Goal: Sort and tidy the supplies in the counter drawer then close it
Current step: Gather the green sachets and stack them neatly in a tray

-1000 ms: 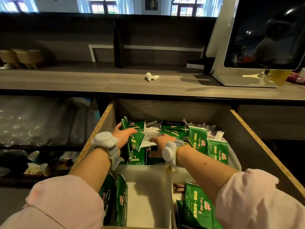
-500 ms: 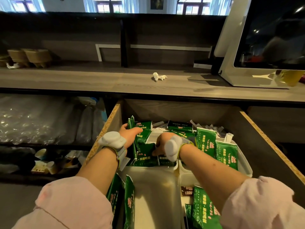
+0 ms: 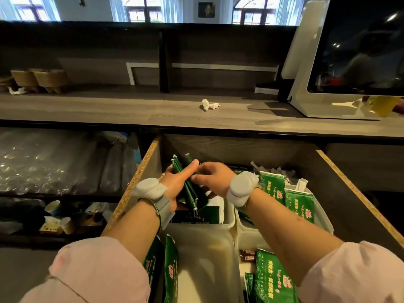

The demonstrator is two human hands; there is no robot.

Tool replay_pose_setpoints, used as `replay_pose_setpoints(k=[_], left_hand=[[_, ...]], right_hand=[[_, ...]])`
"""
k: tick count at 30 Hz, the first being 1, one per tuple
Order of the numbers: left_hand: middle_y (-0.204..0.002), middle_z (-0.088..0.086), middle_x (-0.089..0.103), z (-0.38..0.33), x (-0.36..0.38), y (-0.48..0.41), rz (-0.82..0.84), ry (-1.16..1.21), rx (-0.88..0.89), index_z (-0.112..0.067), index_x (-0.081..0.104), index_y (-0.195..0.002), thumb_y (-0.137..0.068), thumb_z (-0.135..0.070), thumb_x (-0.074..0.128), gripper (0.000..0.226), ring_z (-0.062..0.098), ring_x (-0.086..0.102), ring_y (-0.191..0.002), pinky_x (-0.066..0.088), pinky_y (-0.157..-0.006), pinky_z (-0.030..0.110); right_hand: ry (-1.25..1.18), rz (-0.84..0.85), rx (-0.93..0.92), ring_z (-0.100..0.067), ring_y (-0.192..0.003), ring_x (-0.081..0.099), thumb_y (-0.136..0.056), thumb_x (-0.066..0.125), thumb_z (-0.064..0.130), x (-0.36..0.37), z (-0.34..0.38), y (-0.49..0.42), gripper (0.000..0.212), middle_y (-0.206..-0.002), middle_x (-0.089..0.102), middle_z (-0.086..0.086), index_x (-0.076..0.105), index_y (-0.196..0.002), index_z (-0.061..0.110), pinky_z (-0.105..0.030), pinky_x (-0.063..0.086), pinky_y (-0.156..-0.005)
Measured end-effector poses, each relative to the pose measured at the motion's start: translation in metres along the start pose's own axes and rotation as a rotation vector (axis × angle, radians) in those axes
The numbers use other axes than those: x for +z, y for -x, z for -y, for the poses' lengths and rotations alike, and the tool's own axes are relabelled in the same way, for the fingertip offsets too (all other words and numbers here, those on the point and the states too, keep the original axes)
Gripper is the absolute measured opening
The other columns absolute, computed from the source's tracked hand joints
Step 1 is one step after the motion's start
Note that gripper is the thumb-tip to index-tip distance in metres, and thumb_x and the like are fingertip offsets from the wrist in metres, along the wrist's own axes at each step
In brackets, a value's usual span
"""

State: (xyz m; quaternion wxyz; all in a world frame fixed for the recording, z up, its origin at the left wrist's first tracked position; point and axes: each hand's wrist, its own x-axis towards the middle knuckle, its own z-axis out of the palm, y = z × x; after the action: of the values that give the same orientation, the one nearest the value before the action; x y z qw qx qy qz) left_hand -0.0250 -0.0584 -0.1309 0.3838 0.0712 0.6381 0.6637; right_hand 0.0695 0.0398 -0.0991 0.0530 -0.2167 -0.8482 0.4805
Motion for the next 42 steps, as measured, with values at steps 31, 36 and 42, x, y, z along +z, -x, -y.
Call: replay_pose_setpoints(k=[31,36,42], left_hand=[[-0.122,0.015,0.061,-0.011,-0.038,-0.022,-0.316,-0.261,0.143,-0.012,0.048,-0.133,-0.055,-0.041,0.084,0.092,0.036,0.06,-0.108,0.049,-0.097,0.05],[-0.122,0.016,0.06,-0.009,-0.038,-0.022,-0.276,-0.243,0.133,-0.016,0.042,-0.136,-0.041,-0.041,0.082,0.106,0.038,0.061,-0.108,0.05,-0.095,0.052],[-0.12,0.011,0.064,0.015,-0.068,-0.089,-0.295,-0.316,0.092,-0.026,0.05,-0.129,-0.028,-0.065,0.082,0.113,0.037,0.063,-0.105,0.051,-0.094,0.052]], right_hand=[[0.583,0.131,0.054,-0.029,-0.127,0.052,-0.095,0.052,0.022,0.035,-0.029,-0.041,0.047,-0.141,0.052,-0.011,0.043,-0.141,0.017,-0.032,0.043,-0.103],[0.771,0.1,0.043,-0.034,-0.124,0.051,-0.094,0.048,0.031,0.051,-0.053,-0.059,0.04,-0.137,0.051,-0.015,0.048,-0.132,0.019,-0.039,0.043,-0.097],[0.456,-0.082,0.046,-0.031,-0.097,0.065,-0.088,0.062,0.028,0.021,-0.031,-0.055,0.03,-0.108,0.069,-0.013,0.063,-0.114,0.013,-0.035,0.053,-0.08]])
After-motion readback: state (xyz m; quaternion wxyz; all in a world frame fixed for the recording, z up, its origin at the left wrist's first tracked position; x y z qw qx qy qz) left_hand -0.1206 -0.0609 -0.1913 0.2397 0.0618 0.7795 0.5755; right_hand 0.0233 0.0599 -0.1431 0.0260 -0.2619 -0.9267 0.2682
